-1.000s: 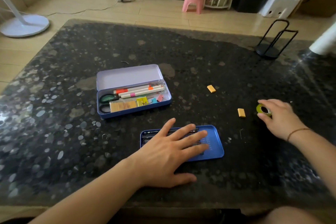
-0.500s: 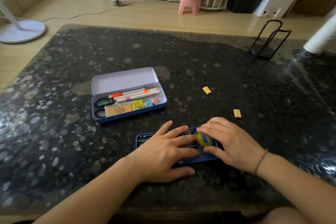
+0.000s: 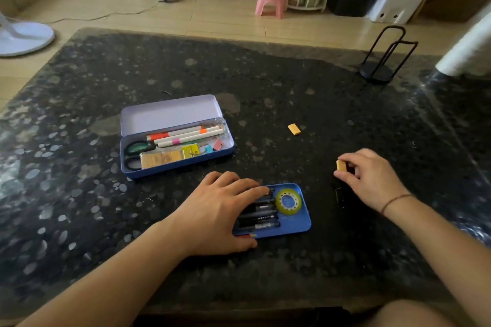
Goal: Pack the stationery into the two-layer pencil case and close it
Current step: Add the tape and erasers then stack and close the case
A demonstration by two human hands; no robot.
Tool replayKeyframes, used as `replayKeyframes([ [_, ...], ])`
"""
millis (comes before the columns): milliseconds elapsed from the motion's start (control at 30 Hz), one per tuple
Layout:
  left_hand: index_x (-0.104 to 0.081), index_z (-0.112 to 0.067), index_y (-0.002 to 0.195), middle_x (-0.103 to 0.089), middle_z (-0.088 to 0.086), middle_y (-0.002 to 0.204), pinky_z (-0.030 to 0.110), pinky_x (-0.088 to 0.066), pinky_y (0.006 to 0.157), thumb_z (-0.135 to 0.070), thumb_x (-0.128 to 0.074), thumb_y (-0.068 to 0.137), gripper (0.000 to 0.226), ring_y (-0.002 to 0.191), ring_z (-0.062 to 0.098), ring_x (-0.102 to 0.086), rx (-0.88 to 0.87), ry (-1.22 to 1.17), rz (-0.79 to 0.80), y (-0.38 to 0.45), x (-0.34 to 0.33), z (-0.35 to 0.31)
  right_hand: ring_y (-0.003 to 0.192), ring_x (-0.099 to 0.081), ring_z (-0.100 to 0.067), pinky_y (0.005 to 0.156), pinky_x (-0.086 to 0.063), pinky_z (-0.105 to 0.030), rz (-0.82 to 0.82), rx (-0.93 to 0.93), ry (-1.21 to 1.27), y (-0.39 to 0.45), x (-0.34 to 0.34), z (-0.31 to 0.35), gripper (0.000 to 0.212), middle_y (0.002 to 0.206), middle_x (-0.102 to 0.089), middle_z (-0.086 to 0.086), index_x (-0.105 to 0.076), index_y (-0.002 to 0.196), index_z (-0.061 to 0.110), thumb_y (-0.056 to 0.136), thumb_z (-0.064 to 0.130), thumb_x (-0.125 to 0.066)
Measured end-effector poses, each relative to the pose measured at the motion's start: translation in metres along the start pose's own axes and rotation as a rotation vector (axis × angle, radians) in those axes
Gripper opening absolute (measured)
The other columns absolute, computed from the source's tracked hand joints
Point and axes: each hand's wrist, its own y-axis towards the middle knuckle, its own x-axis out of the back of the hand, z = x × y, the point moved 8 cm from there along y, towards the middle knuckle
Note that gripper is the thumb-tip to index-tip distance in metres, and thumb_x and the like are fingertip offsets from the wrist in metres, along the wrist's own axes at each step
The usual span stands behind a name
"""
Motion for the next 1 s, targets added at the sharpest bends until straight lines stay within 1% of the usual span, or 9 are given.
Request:
replayKeyframes([
  [100,-0.022,-0.04,0.145,-0.039,-0.016,0.145,0.033,-0.028,0.104,-0.075,-0.049,0.072,0.084,0.125,0.01,-0.037,0.006,-0.001,-0.013,-0.002,0.0,0.002,0.089,-0.057,-0.005,0.082,-0.044,-0.019,-0.016,0.179,0.081,-0.026,0.011,0.026,0.034,0.102,-0.059,0.004,-0.06,0.123,0.017,0.09,0.009,-0.055],
  [167,-0.024,-0.04,0.144,-0.04,-0.016,0.144,0.033,-0.028,0.103,-0.074,-0.05,0.073,0.084,0.125,0.01,-0.037,0.017,-0.008,-0.013,-0.002,0.001,0.003,0.08,-0.061,-0.001,0.067,-0.049,-0.014,0.088,0.244,0.203,-0.047,0.01,0.05,0.035,0.092,-0.061,0.012,-0.062,0.119,0.026,0.091,0.009,-0.052],
  [267,-0.022,-0.041,0.144,-0.037,-0.016,0.145,0.033,-0.027,0.104,-0.073,-0.049,0.073,0.083,0.126,0.009,-0.035,0.025,-0.022,0.001,-0.003,-0.001,0.003,0.077,-0.061,0.005,0.06,-0.049,-0.012,0.276,0.231,0.295,-0.07,-0.008,0.077,0.032,0.084,-0.061,0.014,-0.064,0.107,0.038,0.091,0.011,-0.055],
  [400,-0.02,-0.041,0.145,-0.035,-0.017,0.147,0.035,-0.027,0.107,-0.072,-0.05,0.072,0.084,0.128,0.009,-0.032,0.038,-0.04,0.012,-0.004,-0.004,0.005,0.085,-0.055,0.007,0.074,-0.044,-0.011,0.307,0.264,0.223,-0.078,-0.027,0.097,0.023,0.095,-0.056,0.02,-0.069,0.106,0.031,0.089,0.019,-0.061],
  [500,-0.019,-0.041,0.145,-0.034,-0.018,0.147,0.035,-0.027,0.107,-0.073,-0.05,0.073,0.084,0.128,0.009,-0.031,0.039,-0.05,0.018,-0.003,-0.005,0.005,0.095,-0.054,0.003,0.083,-0.044,-0.013,0.218,0.276,0.183,-0.074,-0.029,0.101,0.022,0.103,-0.059,0.019,-0.069,0.106,0.031,0.088,0.021,-0.063],
  [633,-0.02,-0.041,0.145,-0.033,-0.017,0.147,0.035,-0.026,0.107,-0.072,-0.05,0.074,0.083,0.129,0.009,-0.03,0.036,-0.058,0.02,-0.003,-0.005,0.006,0.087,-0.052,0.0,0.074,-0.045,-0.015,0.111,0.282,0.093,-0.07,-0.024,0.099,0.017,0.1,-0.051,0.02,-0.066,0.098,0.034,0.081,0.033,-0.07],
  [767,-0.018,-0.041,0.145,-0.032,-0.017,0.148,0.036,-0.025,0.108,-0.071,-0.051,0.075,0.083,0.13,0.009,-0.029,0.037,-0.065,0.024,-0.002,-0.006,0.006,0.085,-0.052,0.001,0.072,-0.046,-0.017,0.17,0.36,-0.031,-0.069,-0.021,0.097,0.01,0.093,-0.056,0.021,-0.062,0.092,0.041,0.082,0.043,-0.064],
  [933,-0.018,-0.043,0.144,-0.03,-0.018,0.148,0.035,-0.023,0.108,-0.071,-0.052,0.075,0.083,0.13,0.009,-0.028,0.037,-0.075,0.029,-0.002,-0.006,0.007,0.09,-0.048,0.002,0.072,-0.043,-0.017,0.263,0.443,-0.144,-0.06,-0.021,0.101,0.017,0.094,-0.057,0.023,-0.064,0.097,0.042,0.081,0.048,-0.064],
  [1000,-0.017,-0.043,0.144,-0.03,-0.018,0.148,0.035,-0.022,0.108,-0.072,-0.052,0.075,0.083,0.13,0.009,-0.027,0.039,-0.078,0.029,-0.002,-0.006,0.007,0.088,-0.048,0.001,0.069,-0.044,-0.018,0.234,0.459,-0.169,-0.057,-0.022,0.104,0.019,0.093,-0.058,0.021,-0.063,0.096,0.041,0.081,0.053,-0.061],
])
